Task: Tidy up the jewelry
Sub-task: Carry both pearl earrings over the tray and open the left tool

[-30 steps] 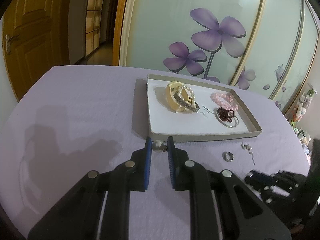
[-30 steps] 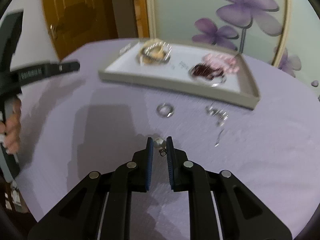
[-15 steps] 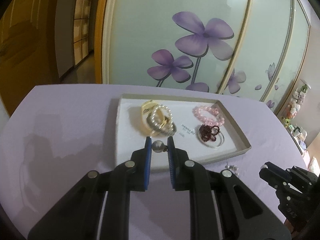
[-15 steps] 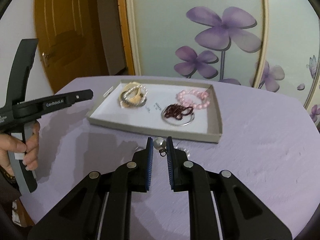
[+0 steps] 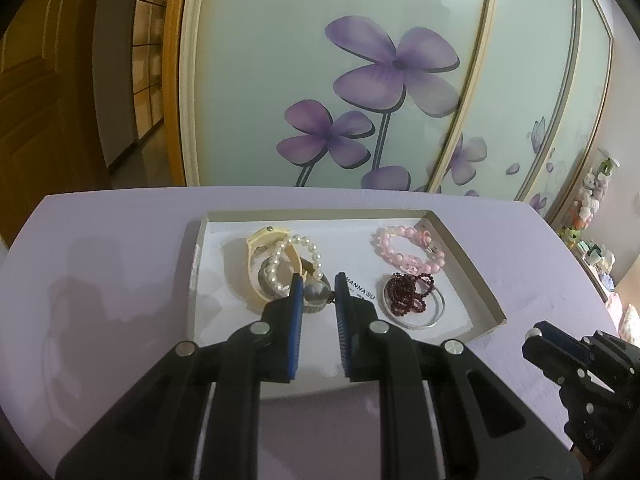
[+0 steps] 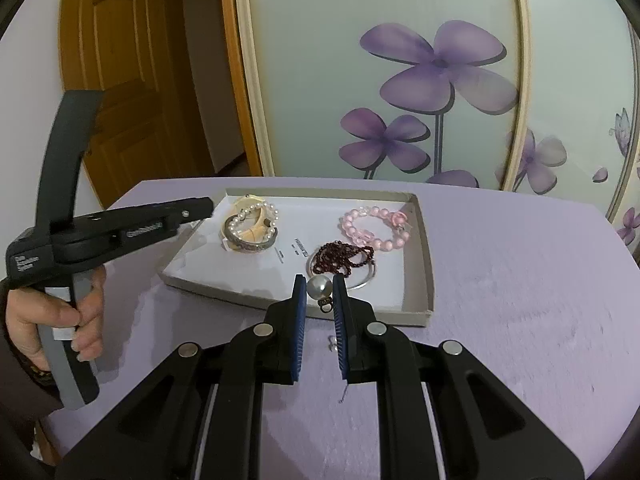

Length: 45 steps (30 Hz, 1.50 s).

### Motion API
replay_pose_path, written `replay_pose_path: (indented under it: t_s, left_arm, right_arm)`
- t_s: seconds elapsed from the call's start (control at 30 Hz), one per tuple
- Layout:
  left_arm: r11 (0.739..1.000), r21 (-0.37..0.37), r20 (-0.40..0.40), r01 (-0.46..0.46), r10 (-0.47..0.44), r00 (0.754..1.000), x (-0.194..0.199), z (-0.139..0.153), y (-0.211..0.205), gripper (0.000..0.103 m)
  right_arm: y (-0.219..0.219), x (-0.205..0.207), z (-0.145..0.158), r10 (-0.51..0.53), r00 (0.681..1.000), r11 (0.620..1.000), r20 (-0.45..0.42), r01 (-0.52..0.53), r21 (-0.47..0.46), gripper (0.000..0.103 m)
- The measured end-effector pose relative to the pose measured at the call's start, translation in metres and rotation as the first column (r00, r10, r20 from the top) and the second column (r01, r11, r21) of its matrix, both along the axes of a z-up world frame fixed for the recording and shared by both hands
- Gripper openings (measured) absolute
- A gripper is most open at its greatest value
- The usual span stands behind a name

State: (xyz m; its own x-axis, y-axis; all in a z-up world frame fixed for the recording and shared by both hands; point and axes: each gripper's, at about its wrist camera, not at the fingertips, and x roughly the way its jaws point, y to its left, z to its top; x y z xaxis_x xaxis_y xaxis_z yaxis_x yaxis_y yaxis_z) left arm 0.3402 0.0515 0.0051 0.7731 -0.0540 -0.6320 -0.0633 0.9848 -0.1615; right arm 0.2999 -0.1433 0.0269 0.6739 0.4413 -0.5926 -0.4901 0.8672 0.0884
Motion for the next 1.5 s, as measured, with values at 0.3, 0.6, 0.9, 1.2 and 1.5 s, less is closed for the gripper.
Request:
replay_pose_path:
  t_s: [0.3, 0.6, 0.9, 1.2, 1.5]
  left_arm:
    - [1.0, -0.001, -0.025, 0.002, -0.002, 1.0, 0.017, -0.014, -0.001, 0.016]
    - [1.0, 0.002, -0.04, 0.0, 0.0, 0.999, 0.026, -0.022, -0.001, 0.016]
    - [1.0, 0.001, -0.042, 0.001, -0.001, 0.999, 0.027, -0.023, -0.001, 0.018]
    - [1.0, -0.029, -0.028, -0.004, 0.003, 1.0, 0.021, -0.023, 0.006, 0.029]
    - [0.998, -0.04, 0.052, -0.045, 0.047, 0.998, 0.003, -0.007, 0.023, 0.042]
  right_arm:
    - [-0.001, 0.009, -0.005, -0.011, 1.0, 1.0, -0.01, 0.011, 0.004, 0.014]
    - [-0.002, 0.011, -0.009, -0.015, 1.0, 1.0, -0.023, 0.015, 0.006, 0.014]
    - [-0.002, 0.012, -0.009, -0.016, 1.0, 1.0, -0.024, 0.016, 0.005, 0.014]
    - [0.0, 0.025, -0.008, -0.032, 0.999, 0.999, -0.012, 0.032, 0.001, 0.014]
    - [0.019, 0.067, -0.005, -0.055, 0.998, 0.998, 0.01, 0.055, -0.014, 0.014]
